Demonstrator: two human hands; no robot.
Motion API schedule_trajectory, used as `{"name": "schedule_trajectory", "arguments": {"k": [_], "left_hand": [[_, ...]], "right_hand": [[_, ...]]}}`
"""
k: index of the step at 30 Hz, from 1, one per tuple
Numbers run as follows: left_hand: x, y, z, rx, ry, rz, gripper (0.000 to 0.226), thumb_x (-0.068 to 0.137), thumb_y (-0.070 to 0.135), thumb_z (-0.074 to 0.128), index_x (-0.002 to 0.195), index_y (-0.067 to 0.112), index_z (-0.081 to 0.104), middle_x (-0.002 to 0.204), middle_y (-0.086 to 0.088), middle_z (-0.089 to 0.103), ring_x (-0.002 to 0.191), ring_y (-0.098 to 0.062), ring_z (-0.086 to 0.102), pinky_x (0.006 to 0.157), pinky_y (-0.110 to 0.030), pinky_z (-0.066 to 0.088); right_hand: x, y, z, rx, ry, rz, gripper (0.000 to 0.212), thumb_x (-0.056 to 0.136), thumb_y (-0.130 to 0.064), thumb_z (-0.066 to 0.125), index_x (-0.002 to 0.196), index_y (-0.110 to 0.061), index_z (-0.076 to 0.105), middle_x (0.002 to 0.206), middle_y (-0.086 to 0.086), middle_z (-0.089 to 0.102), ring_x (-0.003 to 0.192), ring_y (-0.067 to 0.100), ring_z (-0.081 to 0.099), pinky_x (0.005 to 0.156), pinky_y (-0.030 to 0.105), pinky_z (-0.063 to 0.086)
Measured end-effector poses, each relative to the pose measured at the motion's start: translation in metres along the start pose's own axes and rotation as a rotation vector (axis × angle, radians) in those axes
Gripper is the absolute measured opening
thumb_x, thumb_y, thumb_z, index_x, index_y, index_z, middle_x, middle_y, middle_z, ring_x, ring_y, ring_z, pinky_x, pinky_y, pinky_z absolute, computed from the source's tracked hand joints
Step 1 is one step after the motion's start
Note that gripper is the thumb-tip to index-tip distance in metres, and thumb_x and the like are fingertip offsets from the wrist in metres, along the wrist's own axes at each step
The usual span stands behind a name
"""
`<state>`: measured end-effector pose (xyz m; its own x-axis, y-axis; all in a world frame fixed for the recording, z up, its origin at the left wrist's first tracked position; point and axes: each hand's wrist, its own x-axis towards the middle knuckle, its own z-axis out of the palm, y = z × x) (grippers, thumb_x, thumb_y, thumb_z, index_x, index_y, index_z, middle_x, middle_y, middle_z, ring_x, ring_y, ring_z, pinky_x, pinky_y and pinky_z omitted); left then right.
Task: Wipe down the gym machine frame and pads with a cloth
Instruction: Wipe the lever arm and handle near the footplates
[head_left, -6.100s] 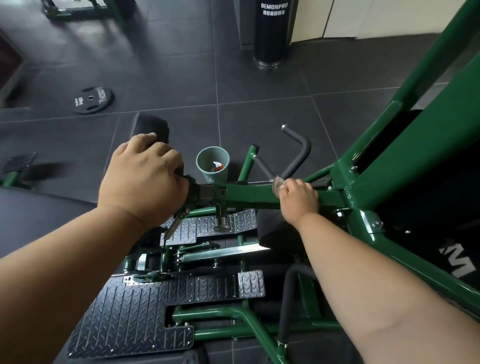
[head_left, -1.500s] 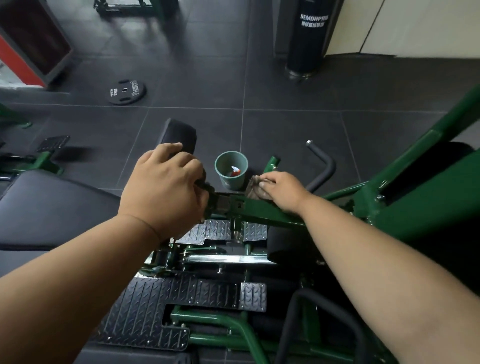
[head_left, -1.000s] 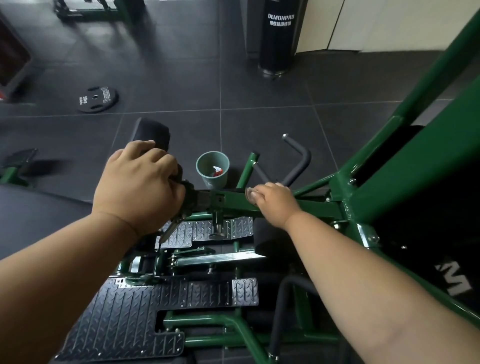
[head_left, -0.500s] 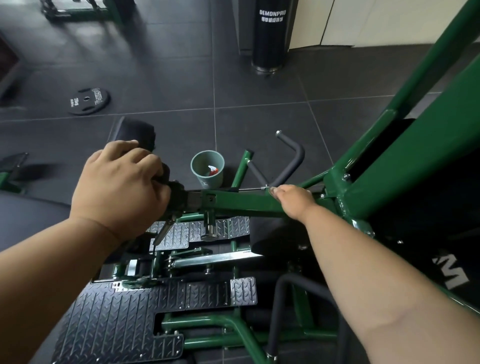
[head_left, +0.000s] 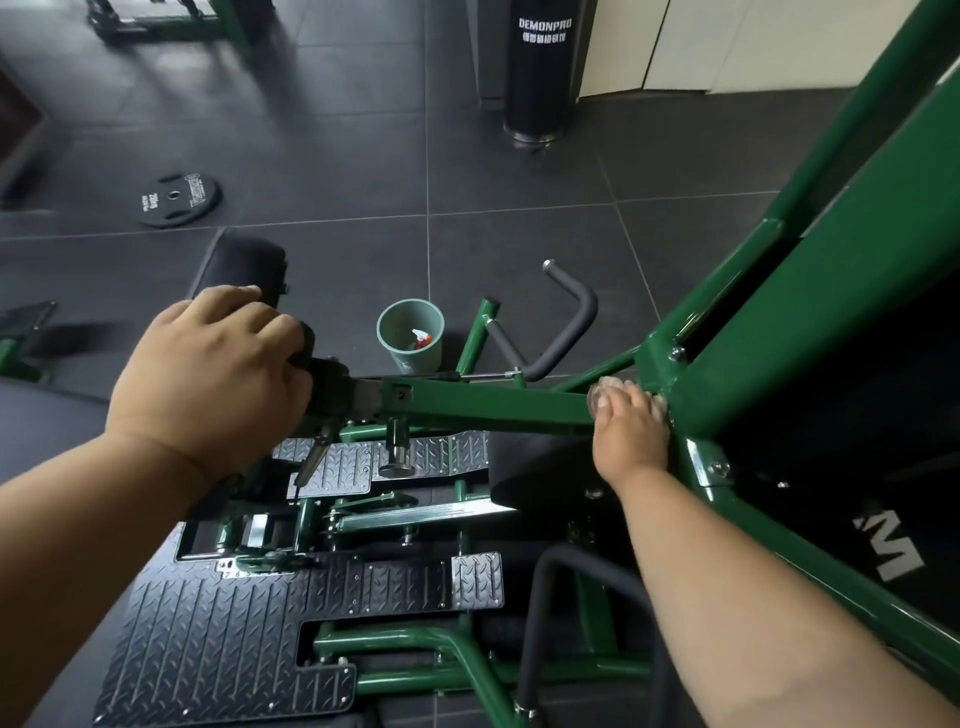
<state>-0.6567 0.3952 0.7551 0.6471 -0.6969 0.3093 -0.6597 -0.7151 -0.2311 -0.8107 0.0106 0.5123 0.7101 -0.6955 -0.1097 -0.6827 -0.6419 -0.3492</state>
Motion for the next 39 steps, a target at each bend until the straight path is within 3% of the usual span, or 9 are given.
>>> {"name": "schedule_trajectory", "arguments": {"k": [5, 10, 17, 20, 25, 28, 31, 35, 39], "left_hand": [[0.001, 0.000, -0.001, -0.003, -0.007, -0.026, 0.033, 0.087, 0.027, 0.048, 0.093, 0.010, 0.075, 0.095, -0.013, 0.075, 0.123, -0.042, 0.061, 0.091, -0.053, 0.050], [0.002, 0.000, -0.002, 0.000, -0.030, -0.047, 0.035, 0.088, 0.029, 0.046, 0.094, 0.011, 0.075, 0.097, -0.011, 0.075, 0.125, -0.040, 0.060, 0.092, -0.053, 0.050], [0.001, -0.002, -0.002, -0.003, -0.038, -0.050, 0.034, 0.090, 0.032, 0.046, 0.092, 0.011, 0.073, 0.097, -0.010, 0.075, 0.126, -0.041, 0.059, 0.094, -0.055, 0.049], [0.001, -0.001, -0.003, 0.004, -0.055, -0.046, 0.034, 0.089, 0.032, 0.046, 0.093, 0.012, 0.074, 0.098, -0.010, 0.075, 0.126, -0.041, 0.059, 0.094, -0.055, 0.049], [0.001, 0.000, -0.004, 0.030, -0.059, -0.017, 0.034, 0.091, 0.032, 0.046, 0.094, 0.012, 0.073, 0.097, -0.012, 0.074, 0.124, -0.042, 0.060, 0.093, -0.054, 0.050], [-0.001, 0.000, -0.005, 0.056, -0.054, 0.076, 0.036, 0.094, 0.030, 0.042, 0.091, 0.010, 0.072, 0.090, -0.013, 0.071, 0.110, -0.043, 0.064, 0.087, -0.052, 0.051], [-0.001, 0.001, -0.006, 0.064, -0.095, 0.173, 0.034, 0.094, 0.030, 0.042, 0.090, 0.010, 0.069, 0.090, -0.013, 0.069, 0.094, -0.042, 0.064, 0.081, -0.051, 0.050], [-0.001, 0.000, -0.006, 0.067, -0.114, 0.211, 0.034, 0.095, 0.030, 0.042, 0.089, 0.010, 0.068, 0.089, -0.012, 0.068, 0.089, -0.041, 0.063, 0.080, -0.051, 0.050], [-0.001, 0.002, -0.006, 0.066, -0.080, 0.204, 0.033, 0.096, 0.029, 0.042, 0.087, 0.009, 0.067, 0.086, -0.013, 0.067, 0.084, -0.041, 0.062, 0.076, -0.051, 0.049]], "right_hand": [[0.002, 0.015, 0.000, -0.089, -0.084, -0.018, 0.068, 0.103, -0.051, 0.005, 0.163, -0.033, 0.030, 0.171, -0.001, 0.026, 0.152, 0.030, 0.032, 0.123, 0.048, 0.028], [0.015, 0.006, -0.033, -0.171, -0.145, -0.056, 0.054, 0.114, -0.030, 0.021, 0.167, -0.019, 0.024, 0.175, -0.001, 0.016, 0.160, 0.021, 0.015, 0.125, 0.035, 0.017], [-0.029, -0.001, -0.018, -0.183, -0.089, 0.102, 0.063, 0.107, -0.032, 0.033, 0.167, -0.018, 0.018, 0.175, 0.002, 0.015, 0.143, 0.030, 0.040, 0.115, 0.043, 0.035], [-0.025, 0.001, -0.020, -0.319, -0.139, 0.062, 0.076, 0.101, -0.029, 0.044, 0.168, -0.015, 0.012, 0.175, 0.006, 0.014, 0.144, 0.029, 0.038, 0.116, 0.042, 0.033], [0.008, 0.007, -0.033, -0.554, -0.200, -0.059, 0.073, 0.098, -0.031, 0.038, 0.165, -0.009, 0.020, 0.169, 0.012, 0.029, 0.143, 0.031, 0.039, 0.115, 0.042, 0.031], [0.029, 0.008, -0.045, -0.609, -0.262, -0.173, 0.070, 0.095, -0.025, 0.039, 0.162, -0.010, 0.026, 0.163, 0.010, 0.036, 0.139, 0.033, 0.041, 0.117, 0.044, 0.029], [0.039, 0.008, -0.051, -0.590, -0.339, -0.204, 0.075, 0.094, -0.022, 0.040, 0.165, -0.010, 0.018, 0.167, 0.011, 0.030, 0.144, 0.034, 0.037, 0.122, 0.045, 0.025], [0.009, 0.009, -0.043, -0.552, -0.297, -0.111, 0.082, 0.096, -0.026, 0.046, 0.167, -0.010, 0.007, 0.171, 0.014, 0.020, 0.148, 0.032, 0.035, 0.119, 0.042, 0.030], [0.001, 0.010, -0.046, -0.633, -0.277, -0.131, 0.081, 0.099, -0.025, 0.045, 0.167, -0.009, 0.005, 0.172, 0.016, 0.019, 0.149, 0.032, 0.034, 0.118, 0.041, 0.030]]}}
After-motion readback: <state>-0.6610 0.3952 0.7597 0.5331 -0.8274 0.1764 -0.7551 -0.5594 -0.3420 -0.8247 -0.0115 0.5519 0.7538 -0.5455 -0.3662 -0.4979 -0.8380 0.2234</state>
